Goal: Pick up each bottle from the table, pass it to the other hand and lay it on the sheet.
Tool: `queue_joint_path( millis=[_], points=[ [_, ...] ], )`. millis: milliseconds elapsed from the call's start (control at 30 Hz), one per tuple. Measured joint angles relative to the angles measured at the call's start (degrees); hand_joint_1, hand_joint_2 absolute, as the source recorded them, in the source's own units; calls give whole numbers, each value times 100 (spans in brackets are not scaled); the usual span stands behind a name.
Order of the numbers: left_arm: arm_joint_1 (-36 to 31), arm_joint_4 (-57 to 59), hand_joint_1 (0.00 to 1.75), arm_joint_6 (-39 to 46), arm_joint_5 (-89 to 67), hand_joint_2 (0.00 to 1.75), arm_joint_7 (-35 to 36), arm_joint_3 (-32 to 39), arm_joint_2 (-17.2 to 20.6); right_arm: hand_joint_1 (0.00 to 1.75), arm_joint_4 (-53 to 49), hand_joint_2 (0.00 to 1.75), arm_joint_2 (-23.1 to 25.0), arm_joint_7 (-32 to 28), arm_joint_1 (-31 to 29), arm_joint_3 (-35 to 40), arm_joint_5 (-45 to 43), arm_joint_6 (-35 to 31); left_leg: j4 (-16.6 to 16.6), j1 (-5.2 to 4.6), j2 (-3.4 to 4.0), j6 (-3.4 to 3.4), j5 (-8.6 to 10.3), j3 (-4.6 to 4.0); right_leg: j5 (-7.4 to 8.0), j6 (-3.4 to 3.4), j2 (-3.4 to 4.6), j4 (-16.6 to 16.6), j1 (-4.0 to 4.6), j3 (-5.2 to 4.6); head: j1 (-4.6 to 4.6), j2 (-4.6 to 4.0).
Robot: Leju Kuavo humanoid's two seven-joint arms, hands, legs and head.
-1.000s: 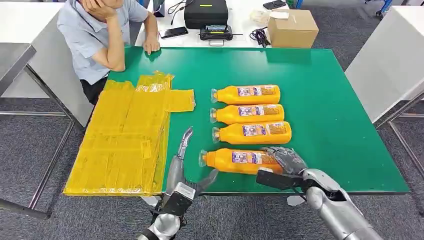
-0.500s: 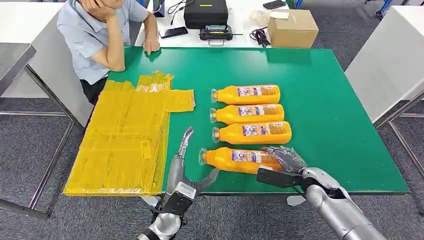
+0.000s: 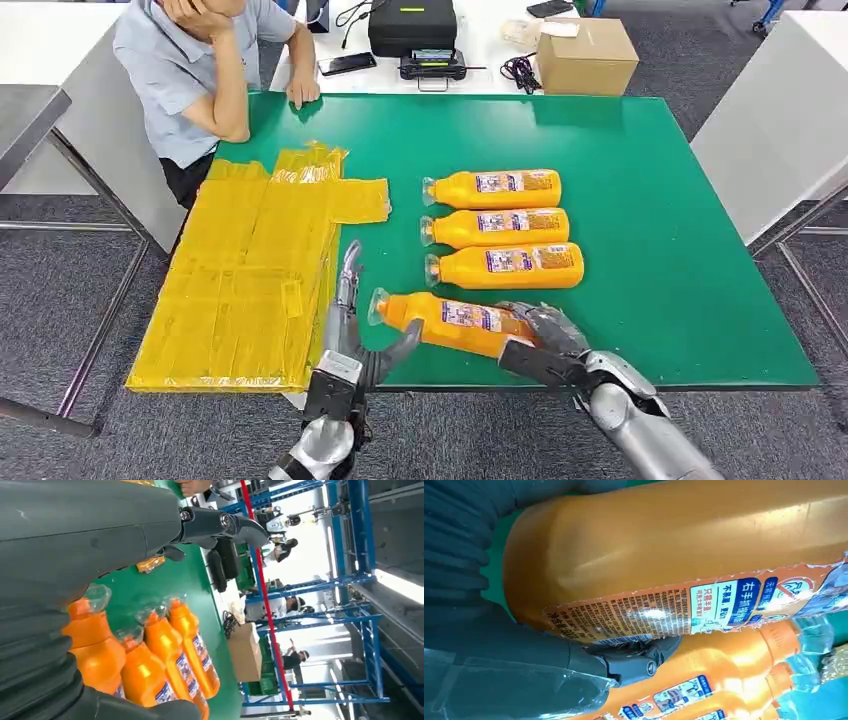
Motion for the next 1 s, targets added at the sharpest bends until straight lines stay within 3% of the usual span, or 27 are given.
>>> queue_joint_path(
  millis=[233,467,833,1000],
  points=[
    [143,-217,0,-1404,1290,175,0,-26,63,175,-256,175,313,-155,255,-416,-418,-4,0,1,2,0,0,-3,0,0,1,0,1,-6,0,0],
    [386,-535,0,-2133,1844,175,0,-24,186,175,-433,175,708,-247,424,-900,-599,-15,-1,4,1,-1,-1,-6,-2,-2,1,0,2,-8,0,0],
    [672,-1373,0,-2017,1381,175,0,470,135,175,-474,175,1193,-297,448,-1311,-516,-301,-1,3,0,0,0,-7,-1,-2,0,0,1,-8,2,0],
    [772,-1736,0,-1545,935,175,0,612,105,175,-474,175,1285,-339,446,-1397,-396,-490,-1,3,0,-1,0,-8,-1,-2,0,1,2,-9,2,0]
  ],
)
